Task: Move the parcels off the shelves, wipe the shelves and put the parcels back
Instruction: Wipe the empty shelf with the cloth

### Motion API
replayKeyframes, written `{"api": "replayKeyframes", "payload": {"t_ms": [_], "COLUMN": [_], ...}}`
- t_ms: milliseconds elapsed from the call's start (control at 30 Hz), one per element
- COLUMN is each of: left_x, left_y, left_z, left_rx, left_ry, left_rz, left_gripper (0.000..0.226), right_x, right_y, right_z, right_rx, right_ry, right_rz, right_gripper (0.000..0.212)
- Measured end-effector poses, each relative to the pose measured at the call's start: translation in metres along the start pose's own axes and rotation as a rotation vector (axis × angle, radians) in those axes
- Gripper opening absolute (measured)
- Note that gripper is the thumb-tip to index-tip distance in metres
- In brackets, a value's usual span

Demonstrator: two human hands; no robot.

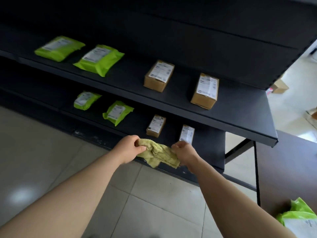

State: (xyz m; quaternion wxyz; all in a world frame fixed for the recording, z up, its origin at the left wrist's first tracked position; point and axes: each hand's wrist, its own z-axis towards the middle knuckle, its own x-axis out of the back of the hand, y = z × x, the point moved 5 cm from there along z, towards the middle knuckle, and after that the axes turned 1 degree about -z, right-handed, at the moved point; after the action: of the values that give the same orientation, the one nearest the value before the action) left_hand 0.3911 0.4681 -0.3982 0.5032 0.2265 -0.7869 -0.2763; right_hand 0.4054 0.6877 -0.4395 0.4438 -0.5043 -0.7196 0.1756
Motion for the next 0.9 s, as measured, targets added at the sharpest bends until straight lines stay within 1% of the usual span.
{"api": "replayKeyframes", "payload": {"t_ms": [67,167,200,267,333,467,567,633,733,833,900], "left_x": [0.023,0.063,0.078,0.103,0.132,0.189,0.222,0.239,0.268,0.293,0.304], "left_y": [-0.017,-0.047,-0.059,-0.078,-0.100,-0.153,-0.189,-0.208,-0.241,-0.279,-0.299], "left_z": [-0.009,-0.023,-0.029,-0.038,-0.050,-0.079,-0.095,-0.102,-0.107,-0.109,-0.106], "left_rx": [0.024,0.070,0.086,0.123,0.150,0.191,0.205,0.209,0.220,0.274,0.298], "left_ry": [0.009,0.028,0.033,0.021,0.010,-0.030,-0.047,0.011,0.127,0.217,0.249], "left_rz": [0.002,-0.055,-0.097,-0.199,-0.275,-0.488,-0.562,-0.551,-0.447,-0.328,-0.284], "left_gripper": [0.015,0.025,0.026,0.028,0.030,0.020,0.040,0.042,0.034,0.025,0.022], "right_x": [-0.033,-0.091,-0.112,-0.144,-0.174,-0.240,-0.282,-0.303,-0.330,-0.344,-0.354], "right_y": [-0.029,-0.080,-0.096,-0.122,-0.147,-0.194,-0.221,-0.232,-0.244,-0.249,-0.252], "right_z": [-0.011,-0.035,-0.043,-0.054,-0.061,-0.080,-0.092,-0.096,-0.097,-0.089,-0.080], "right_rx": [0.126,0.331,0.375,0.412,0.417,0.429,0.418,0.400,0.353,0.279,0.256], "right_ry": [-0.057,-0.236,-0.290,-0.325,-0.305,-0.310,-0.310,-0.321,-0.334,-0.336,-0.342], "right_rz": [-0.024,-0.095,-0.126,-0.158,-0.141,-0.061,-0.040,-0.025,0.003,0.080,0.094], "right_gripper": [0.031,0.043,0.045,0.047,0.041,0.025,0.023,0.024,0.028,0.024,0.020]}}
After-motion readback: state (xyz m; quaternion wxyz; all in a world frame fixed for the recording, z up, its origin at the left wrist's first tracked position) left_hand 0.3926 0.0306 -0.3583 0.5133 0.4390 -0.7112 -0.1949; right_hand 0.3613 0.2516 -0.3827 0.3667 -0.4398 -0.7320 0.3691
